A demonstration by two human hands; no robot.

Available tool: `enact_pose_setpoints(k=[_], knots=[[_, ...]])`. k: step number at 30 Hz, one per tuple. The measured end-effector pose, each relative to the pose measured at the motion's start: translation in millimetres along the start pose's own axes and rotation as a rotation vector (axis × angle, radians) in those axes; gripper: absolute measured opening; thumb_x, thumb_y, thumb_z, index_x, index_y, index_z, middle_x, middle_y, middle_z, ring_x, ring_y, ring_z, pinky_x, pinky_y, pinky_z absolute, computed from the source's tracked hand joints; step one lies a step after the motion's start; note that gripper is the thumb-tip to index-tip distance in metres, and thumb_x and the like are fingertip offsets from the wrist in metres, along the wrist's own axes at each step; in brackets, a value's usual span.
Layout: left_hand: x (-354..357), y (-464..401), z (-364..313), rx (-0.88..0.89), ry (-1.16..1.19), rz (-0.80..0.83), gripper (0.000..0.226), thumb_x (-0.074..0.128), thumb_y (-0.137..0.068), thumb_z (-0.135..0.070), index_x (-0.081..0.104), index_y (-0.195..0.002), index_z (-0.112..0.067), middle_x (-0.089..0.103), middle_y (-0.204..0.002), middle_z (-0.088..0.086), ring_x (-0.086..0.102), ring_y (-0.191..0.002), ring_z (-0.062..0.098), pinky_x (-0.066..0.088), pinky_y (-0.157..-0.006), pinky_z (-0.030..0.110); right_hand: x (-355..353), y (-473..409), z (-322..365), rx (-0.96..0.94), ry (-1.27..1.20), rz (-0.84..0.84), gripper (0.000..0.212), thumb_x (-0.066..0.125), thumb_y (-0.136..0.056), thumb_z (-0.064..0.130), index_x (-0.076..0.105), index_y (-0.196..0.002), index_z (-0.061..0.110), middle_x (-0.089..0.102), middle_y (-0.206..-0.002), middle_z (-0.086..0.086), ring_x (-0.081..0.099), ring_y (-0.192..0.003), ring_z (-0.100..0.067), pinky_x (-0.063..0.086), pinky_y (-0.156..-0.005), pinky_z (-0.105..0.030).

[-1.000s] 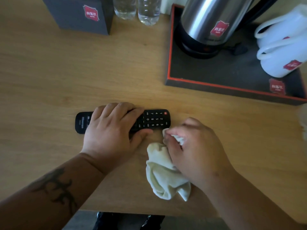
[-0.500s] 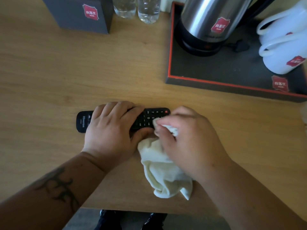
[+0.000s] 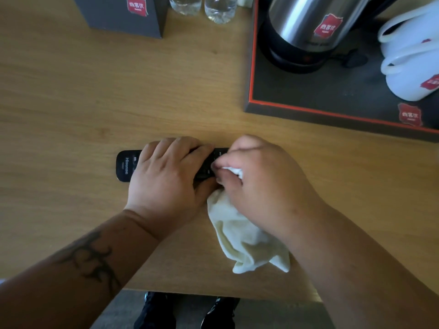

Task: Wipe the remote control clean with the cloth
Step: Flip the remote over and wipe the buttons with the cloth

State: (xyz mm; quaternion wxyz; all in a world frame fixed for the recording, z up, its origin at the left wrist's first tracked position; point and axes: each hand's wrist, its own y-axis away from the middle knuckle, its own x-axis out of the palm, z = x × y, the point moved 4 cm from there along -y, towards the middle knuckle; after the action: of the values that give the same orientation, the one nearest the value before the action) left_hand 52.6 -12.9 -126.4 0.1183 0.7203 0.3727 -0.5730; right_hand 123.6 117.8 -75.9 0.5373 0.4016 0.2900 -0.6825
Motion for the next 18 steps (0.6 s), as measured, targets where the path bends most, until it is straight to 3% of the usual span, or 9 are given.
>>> enact_pose_setpoints(k=[6, 10, 13, 18], knots=[[0.2, -0.3, 0.6, -0.002, 0.023, 0.019, 0.057, 0.058, -0.088, -0.06, 0.067, -0.123, -0.016, 0.067, -0.114, 0.002, 0.063, -0.105, 0.028, 0.041, -0.097, 0.043, -3.1, -3.5, -10.8, 0.079, 0.059, 0.017, 0.012, 0.067, -0.086, 0.03, 0.076, -0.092, 0.035, 0.061, -0.095, 0.012, 0.059, -0.081, -0.011, 0.051, -0.07, -0.031], [-12.7, -3.3, 9.8, 0.035, 0.082, 0.165, 0.066, 0.059, -0.084, -0.055, 0.053, -0.139, -0.019, 0.066, -0.126, -0.002, 0.06, -0.116, 0.022, 0.039, -0.102, 0.039, -7.2, 1.3, -13.9, 0.14, 0.017, 0.01, 0.01, 0.069, -0.086, 0.033, 0.077, -0.092, 0.036, 0.062, -0.095, 0.015, 0.06, -0.083, -0.005, 0.05, -0.074, -0.027], [-30.8, 6.6, 48.2, -0.039, 0.127, 0.241, 0.072, 0.057, -0.082, -0.058, 0.045, -0.145, -0.026, 0.061, -0.132, -0.009, 0.053, -0.124, 0.017, 0.033, -0.105, 0.037, -8.1, 2.1, -16.4, 0.171, 0.001, 0.016, 0.01, 0.07, -0.086, 0.033, 0.077, -0.091, 0.037, 0.063, -0.095, 0.018, 0.061, -0.082, -0.002, 0.049, -0.072, -0.022], [-40.7, 20.6, 88.9, -0.122, 0.204, 0.206, 0.072, 0.056, -0.073, -0.071, 0.059, -0.131, -0.027, 0.061, -0.124, -0.008, 0.05, -0.118, 0.018, 0.033, -0.1, 0.037, -13.2, 3.9, -21.6, 0.273, -0.097, -0.029, 0.009, 0.073, -0.082, 0.037, 0.075, -0.09, 0.04, 0.068, -0.093, 0.02, 0.062, -0.084, 0.004, 0.048, -0.072, -0.013]])
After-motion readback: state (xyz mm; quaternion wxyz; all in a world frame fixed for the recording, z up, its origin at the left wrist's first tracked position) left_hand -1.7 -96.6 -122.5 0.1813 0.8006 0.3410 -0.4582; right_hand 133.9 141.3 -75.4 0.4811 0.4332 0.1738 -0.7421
